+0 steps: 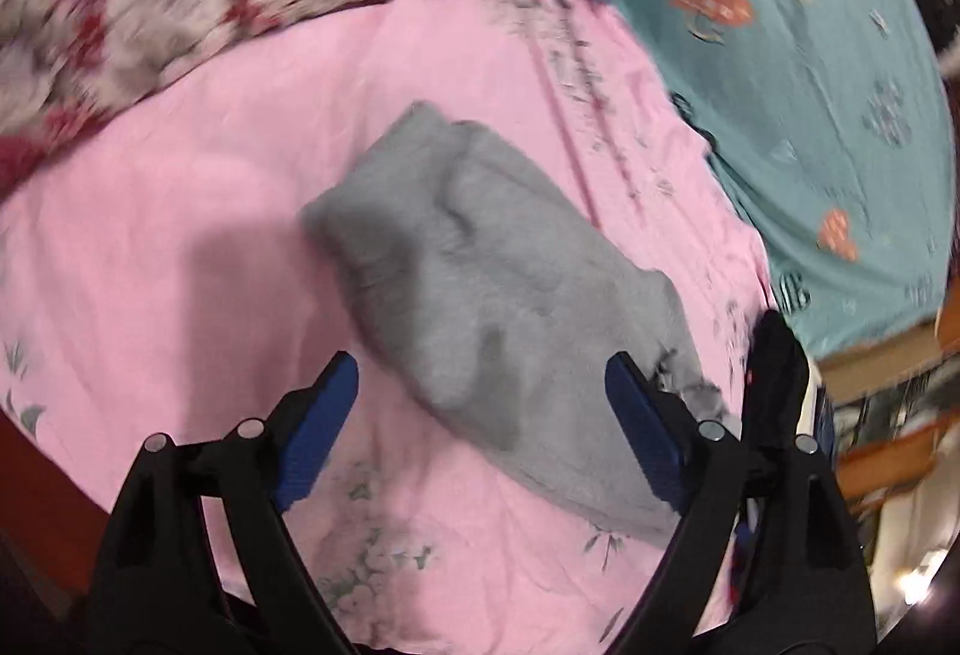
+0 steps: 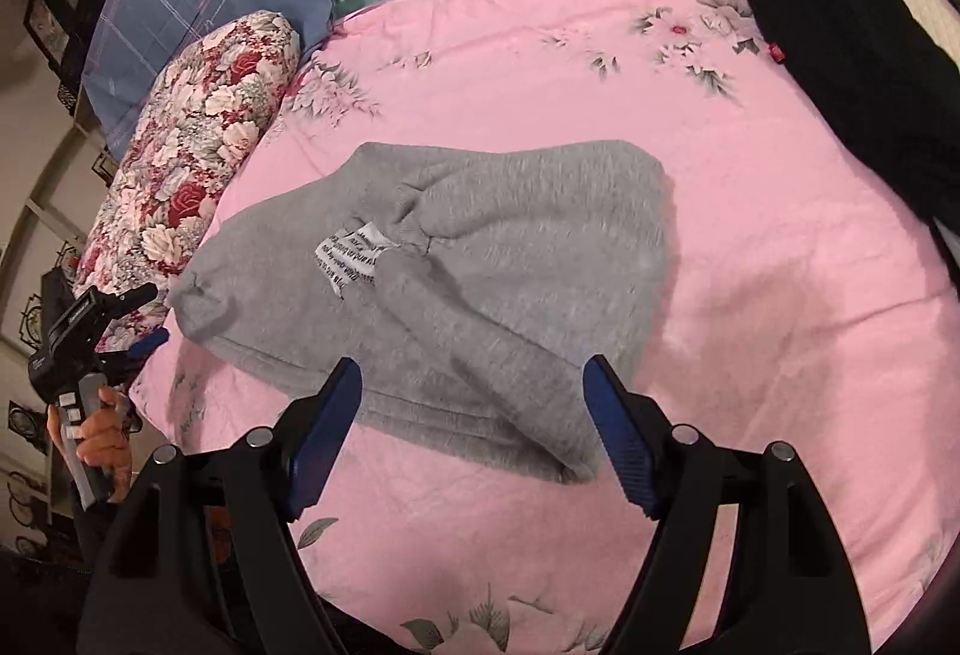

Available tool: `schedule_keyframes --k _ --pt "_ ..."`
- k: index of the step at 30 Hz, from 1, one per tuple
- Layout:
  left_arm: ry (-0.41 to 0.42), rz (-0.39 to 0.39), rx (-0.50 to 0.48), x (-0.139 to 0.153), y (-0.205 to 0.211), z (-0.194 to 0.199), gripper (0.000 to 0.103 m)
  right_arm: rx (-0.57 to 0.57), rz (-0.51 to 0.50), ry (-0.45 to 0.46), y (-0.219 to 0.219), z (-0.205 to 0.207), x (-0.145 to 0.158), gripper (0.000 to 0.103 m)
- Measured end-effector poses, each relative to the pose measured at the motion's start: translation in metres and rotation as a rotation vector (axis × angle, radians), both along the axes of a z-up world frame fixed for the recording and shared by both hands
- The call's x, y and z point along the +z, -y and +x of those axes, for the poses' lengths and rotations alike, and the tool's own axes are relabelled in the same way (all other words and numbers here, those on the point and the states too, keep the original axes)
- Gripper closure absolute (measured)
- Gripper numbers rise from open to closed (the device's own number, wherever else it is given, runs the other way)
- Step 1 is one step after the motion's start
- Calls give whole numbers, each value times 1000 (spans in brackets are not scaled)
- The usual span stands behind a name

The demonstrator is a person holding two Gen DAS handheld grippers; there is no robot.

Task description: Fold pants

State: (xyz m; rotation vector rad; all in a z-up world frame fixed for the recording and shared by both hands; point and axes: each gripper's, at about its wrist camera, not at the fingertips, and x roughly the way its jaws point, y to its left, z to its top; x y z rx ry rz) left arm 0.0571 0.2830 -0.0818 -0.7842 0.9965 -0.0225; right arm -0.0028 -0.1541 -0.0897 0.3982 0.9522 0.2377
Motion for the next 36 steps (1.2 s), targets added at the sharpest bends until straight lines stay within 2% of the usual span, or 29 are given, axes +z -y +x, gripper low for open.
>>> schedule_keyframes --k 4,8,12,16,22,25,26,27,28,31,33,36 --pt "-62 -40 55 -18 -12 13 19 21 5 6 4 -6 -1 26" --pt "-112 -149 39 -36 -11 25 19 -25 18 22 22 -16 0 26" --pt "-112 -144 8 -32 3 30 19 -56 32 14 33 -20 -4 26" --pt "-139 -155 27 -42 3 35 19 -48 41 -7 32 -17 -9 26" --pt "-65 -124 70 -45 -8 58 18 -34 35 -11 26 -15 -9 26" --pt "-42 -164 77 -48 -16 72 20 -43 40 -23 27 -13 -11 26" --pt "-34 -166 79 -49 -17 74 21 -45 38 -25 27 -14 -10 26" --pt "-39 -145 81 -49 -16 75 46 -47 34 -24 27 -14 -9 26" --pt "-46 -120 73 -51 -14 76 62 -49 30 -22 27 -15 -8 26" --pt "15 -124 84 -51 -14 66 72 -60 14 -28 25 -14 -7 26" --pt "71 -41 81 -37 -5 56 74 -55 -10 -45 19 -9 -6 26" --pt "163 136 55 -6 18 41 75 -6 -36 -45 -2 8 3 26"
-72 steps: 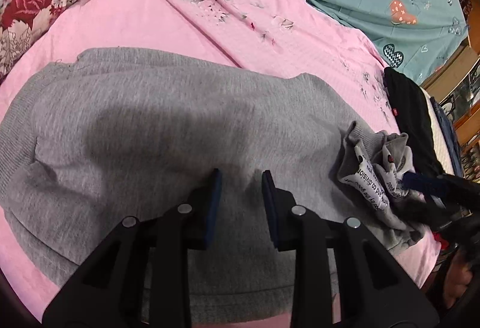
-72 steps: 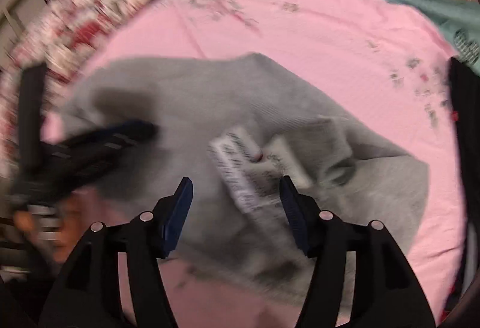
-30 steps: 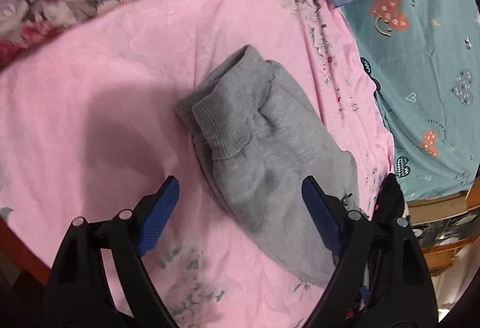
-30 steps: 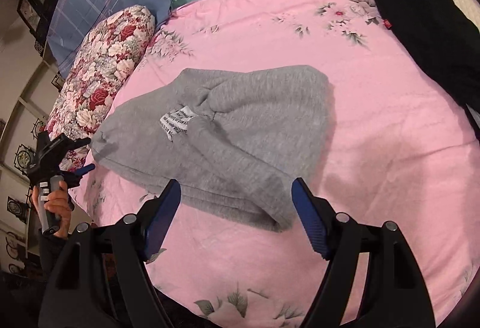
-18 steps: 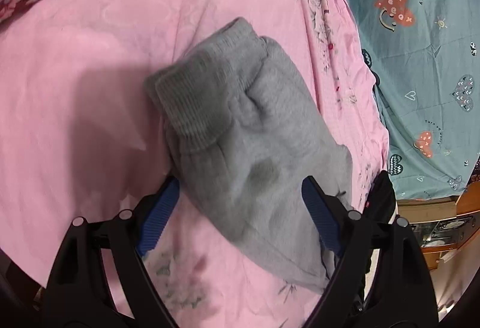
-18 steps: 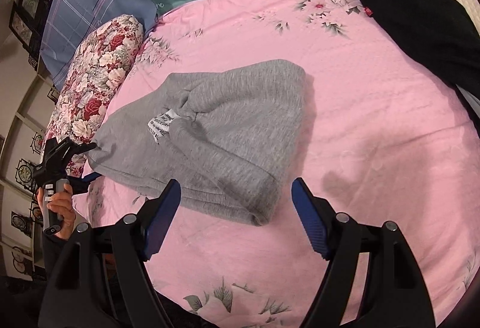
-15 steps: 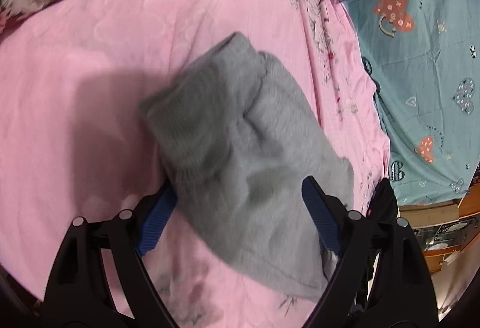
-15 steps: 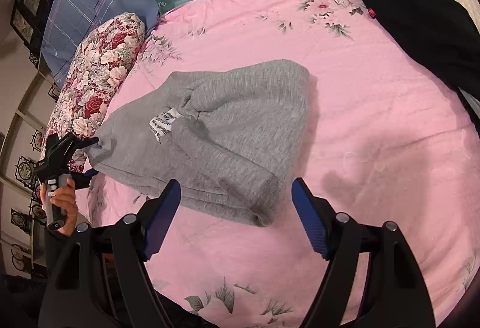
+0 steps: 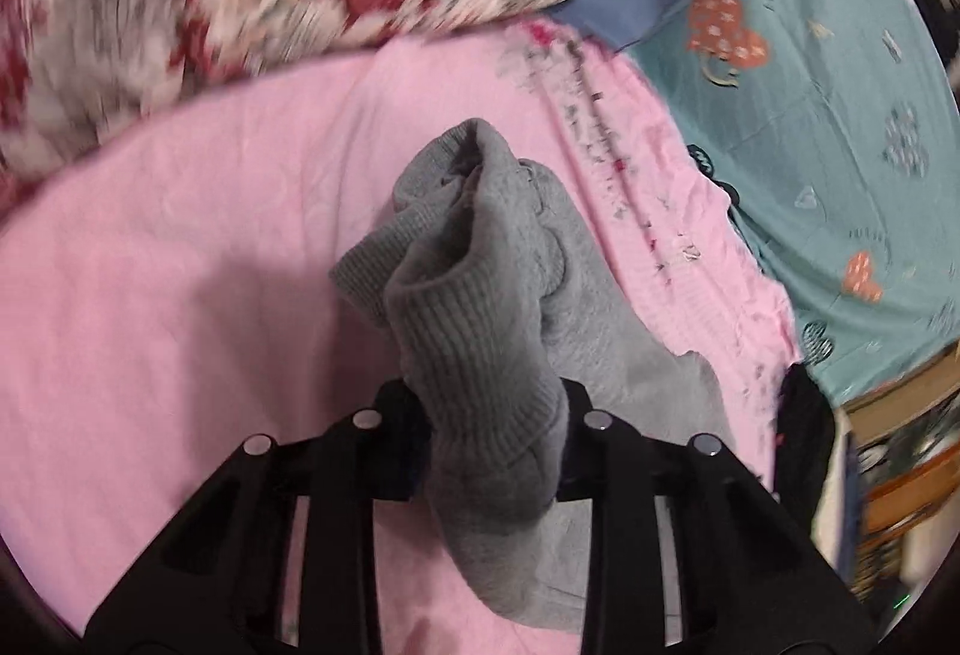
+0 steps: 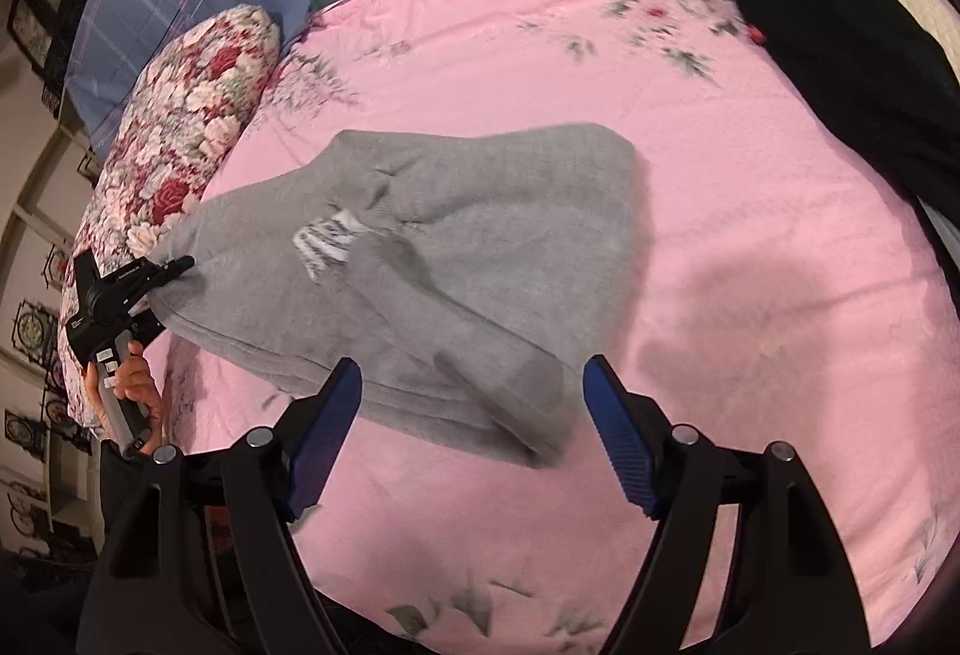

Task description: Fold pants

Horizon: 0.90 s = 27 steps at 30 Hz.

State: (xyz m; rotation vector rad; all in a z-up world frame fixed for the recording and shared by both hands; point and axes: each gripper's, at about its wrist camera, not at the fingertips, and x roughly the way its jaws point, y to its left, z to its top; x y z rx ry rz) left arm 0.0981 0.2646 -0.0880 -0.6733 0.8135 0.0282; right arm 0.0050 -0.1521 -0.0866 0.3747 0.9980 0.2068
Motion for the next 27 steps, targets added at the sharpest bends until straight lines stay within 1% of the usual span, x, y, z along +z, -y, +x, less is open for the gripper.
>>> schedule_keyframes --k 3,5,6,7,9,12,13,15,16,18,20,22,23,25,27 --pt "81 120 -25 27 21 -11 75 68 -23 40 -30 27 14 26" --pt "119 175 -49 41 35 -15 75 107 -48 66 -55 54 20 44" --pt "138 197 -66 48 41 -17 75 147 -58 65 -70 70 21 65" --pt "148 212 -78 51 45 -17 75 196 -57 48 -86 88 19 72" --pt "163 233 -95 57 52 -18 75 255 -35 6 -113 120 10 72" --pt "169 257 -111 63 60 -17 75 269 -40 -65 -146 157 -15 73" --pt "170 258 -118 64 61 -16 76 279 -40 -90 -153 166 -25 79" --pt "170 256 -138 65 64 -13 76 294 -64 -159 -166 179 -51 82" --pt "171 258 -141 66 66 -12 77 283 -63 -148 -167 180 -57 84" --pt "177 272 -143 70 71 -13 77 291 -66 -144 -166 179 -52 84" --pt "191 284 -161 76 79 -14 77 274 -2 -145 -151 172 -37 84" --pt "205 317 -169 83 90 -17 77 241 42 -79 -127 159 -10 84" --pt "213 333 -176 86 97 -18 77 206 38 -30 -109 148 6 83" --pt "225 348 -193 92 109 -20 77 128 38 38 -70 125 30 83" --pt "240 362 -217 98 125 -22 78 72 59 54 -38 106 39 82"
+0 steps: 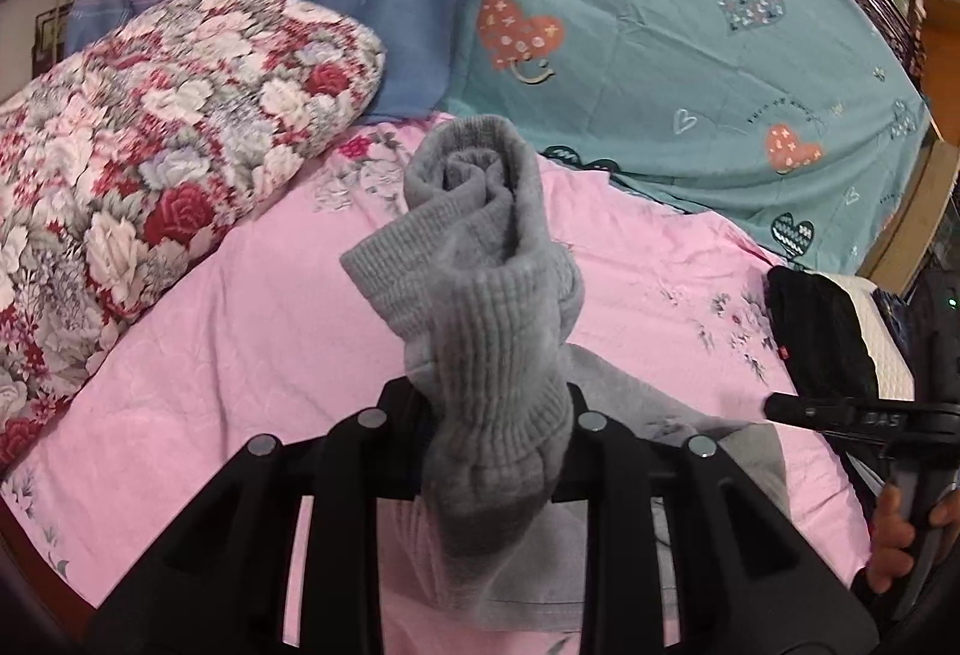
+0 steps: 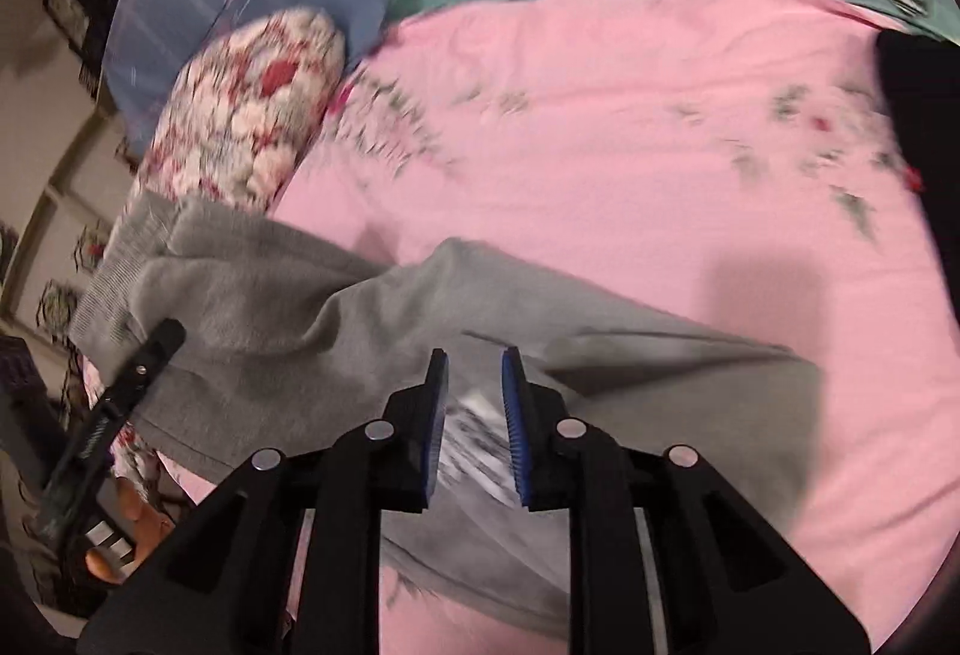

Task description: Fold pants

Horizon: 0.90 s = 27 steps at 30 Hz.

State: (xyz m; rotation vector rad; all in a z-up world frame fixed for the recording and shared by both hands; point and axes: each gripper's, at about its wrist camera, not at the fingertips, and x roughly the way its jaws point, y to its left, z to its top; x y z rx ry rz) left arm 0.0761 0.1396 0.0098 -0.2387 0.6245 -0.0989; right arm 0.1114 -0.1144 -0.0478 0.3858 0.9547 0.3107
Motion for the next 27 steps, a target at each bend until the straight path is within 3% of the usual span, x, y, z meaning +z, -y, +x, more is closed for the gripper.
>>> schedule_keyframes --k 6,10,14,18,21,23,24,27 --pt "37 86 -138 16 75 -10 79 -151 51 4 81 -64 -11 82" --pt "35 144 -291 18 144 -22 79 -225 92 -2 127 -105 -27 82" --pt "-13 231 -402 -7 209 -25 79 -286 136 -3 159 -137 -43 82" --pt "-118 343 -428 -51 257 -11 77 -322 175 -13 181 -151 -59 82" --pt "-146 489 -396 -80 288 -10 68 -325 188 -35 187 -152 -70 82" --pt "-147 541 -430 -85 302 -18 38 -322 186 -43 188 -154 -73 82" --pt "-159 528 -474 -81 306 -21 11 -317 187 -42 188 -156 -74 82" --pt "-122 504 -574 -63 318 -47 6 -319 193 -34 192 -162 -75 82"
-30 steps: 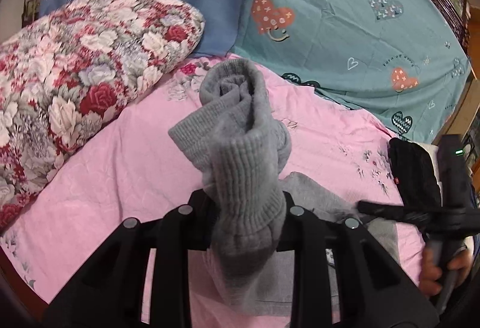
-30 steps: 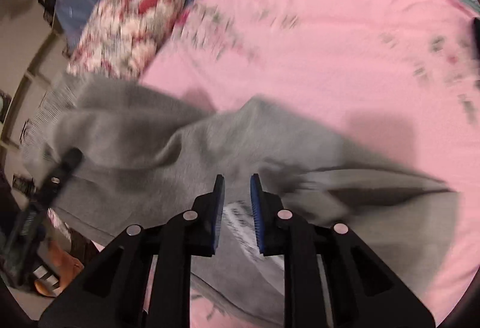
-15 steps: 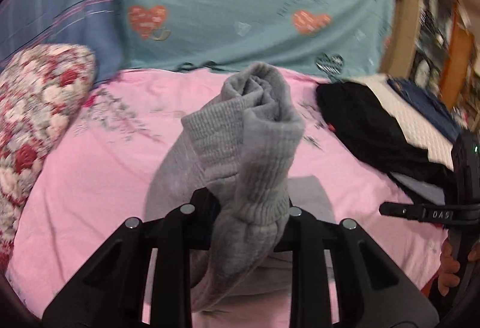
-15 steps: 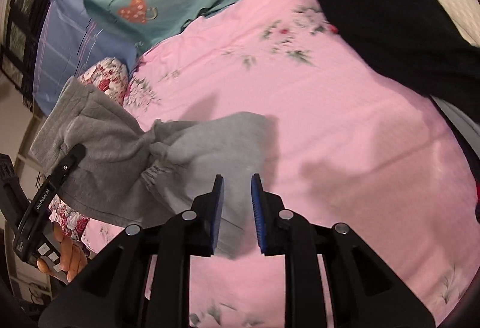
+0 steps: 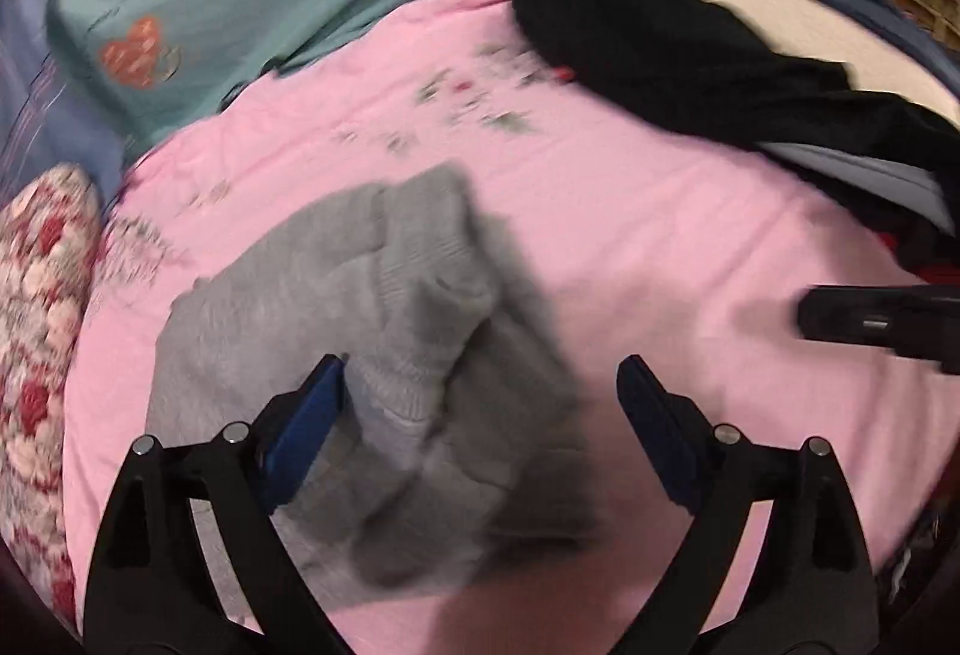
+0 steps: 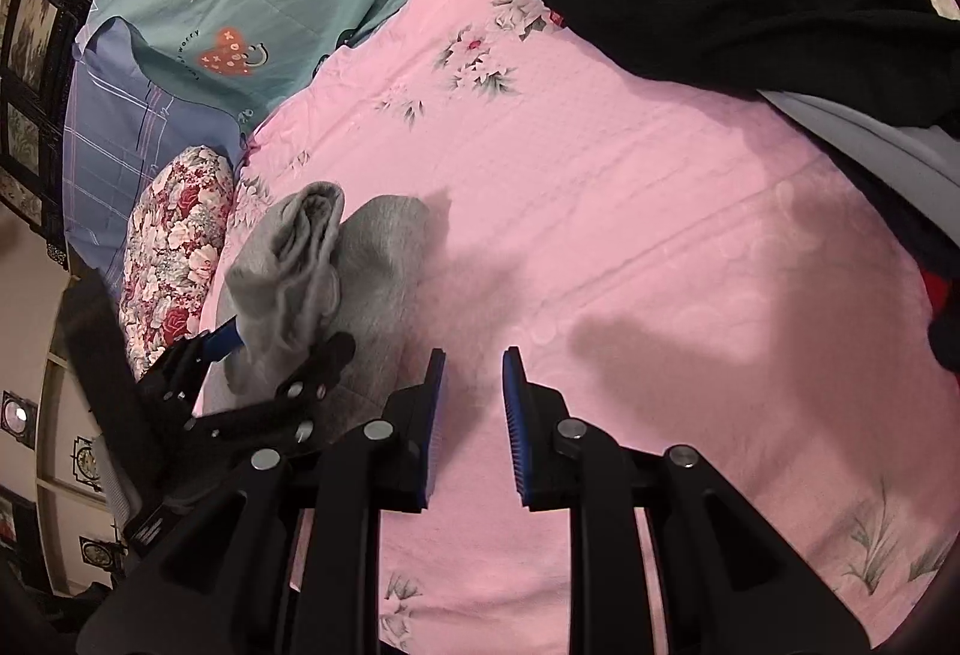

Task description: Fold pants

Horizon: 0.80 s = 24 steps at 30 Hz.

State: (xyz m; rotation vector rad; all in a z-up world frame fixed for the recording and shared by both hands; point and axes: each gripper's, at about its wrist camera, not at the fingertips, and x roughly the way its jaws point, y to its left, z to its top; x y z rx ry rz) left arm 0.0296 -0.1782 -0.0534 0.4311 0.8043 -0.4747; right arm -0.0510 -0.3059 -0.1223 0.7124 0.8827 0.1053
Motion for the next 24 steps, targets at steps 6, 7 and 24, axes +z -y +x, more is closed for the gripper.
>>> schedule_keyframes --k 6,7,24 --pt "-107 -262 -171 48 -23 -22 4 -36 5 -3 10 -6 1 82" --pt "-126 -310 -162 54 -36 -18 4 -38 1 -2 11 -7 2 82" --pt "-368 -509 217 2 -174 47 85 315 -72 52 -109 111 65 82"
